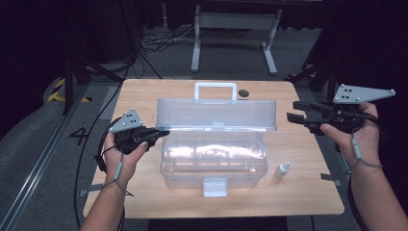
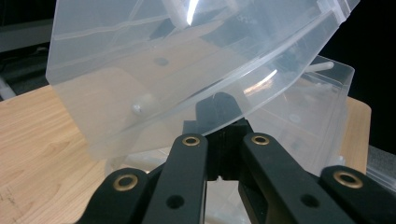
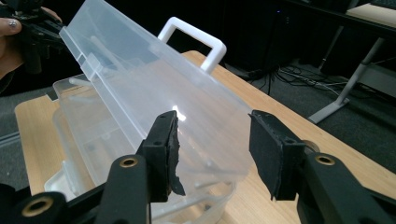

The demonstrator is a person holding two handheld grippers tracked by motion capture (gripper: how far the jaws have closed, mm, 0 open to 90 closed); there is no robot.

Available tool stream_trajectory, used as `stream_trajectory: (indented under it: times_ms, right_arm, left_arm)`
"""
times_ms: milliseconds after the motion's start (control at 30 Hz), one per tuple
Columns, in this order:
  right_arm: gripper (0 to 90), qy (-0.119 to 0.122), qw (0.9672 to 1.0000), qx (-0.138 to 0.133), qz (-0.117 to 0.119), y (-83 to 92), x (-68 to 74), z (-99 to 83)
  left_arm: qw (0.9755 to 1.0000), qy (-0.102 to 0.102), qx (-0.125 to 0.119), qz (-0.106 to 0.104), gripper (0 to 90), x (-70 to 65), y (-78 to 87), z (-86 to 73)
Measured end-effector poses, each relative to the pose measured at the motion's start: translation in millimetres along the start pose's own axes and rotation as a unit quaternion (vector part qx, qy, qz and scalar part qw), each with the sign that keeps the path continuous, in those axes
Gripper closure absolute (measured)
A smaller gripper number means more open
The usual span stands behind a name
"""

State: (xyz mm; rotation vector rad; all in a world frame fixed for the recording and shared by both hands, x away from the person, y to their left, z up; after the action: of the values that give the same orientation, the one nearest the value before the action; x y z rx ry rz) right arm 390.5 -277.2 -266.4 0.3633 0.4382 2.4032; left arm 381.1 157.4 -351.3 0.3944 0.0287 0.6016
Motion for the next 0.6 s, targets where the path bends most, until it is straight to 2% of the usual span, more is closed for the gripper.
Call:
stream_trajectory:
  times_ms: [233, 400, 533, 600]
  right_arm:
    - [52.9, -0.038, 0.9989, -0.024, -0.013, 9.0, -12.0, -37.0]
    - [52.5, -0.044, 0.9985, -0.024, -0.025, 5.6, -14.1, -56.1]
    - [52.2, -0.062, 0.9972, -0.034, -0.024, 1.5, -17.8, -72.8]
    - [51.6, -0.060, 0.9974, -0.024, -0.032, 0.0, -20.3, -75.5]
  left_arm:
    - [1.0000, -0.005, 0.002, 0.008, 90.0, 1.8, -0.7, 2.8]
    - [0.9999, -0.006, 0.004, 0.014, 89.9, 2.7, -1.1, 4.3]
    - [0.9998, -0.005, 0.001, 0.017, 89.9, 4.6, -1.8, 6.4]
    - [0.9998, -0.005, 0.002, 0.019, 90.0, 5.1, -2.0, 6.9]
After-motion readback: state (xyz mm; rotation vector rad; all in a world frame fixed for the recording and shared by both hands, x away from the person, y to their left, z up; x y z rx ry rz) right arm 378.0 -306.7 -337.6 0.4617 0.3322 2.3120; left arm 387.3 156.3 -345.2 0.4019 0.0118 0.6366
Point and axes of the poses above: each handheld gripper's, and its own axes: y roughly backward along the jaws, z roughly out of its top, x roughly to its left, the point moved 5 cm from there along -y, roughly forward along the jaws, and after that the axes turned 12 degrees about -y, right-handed, at the moved point
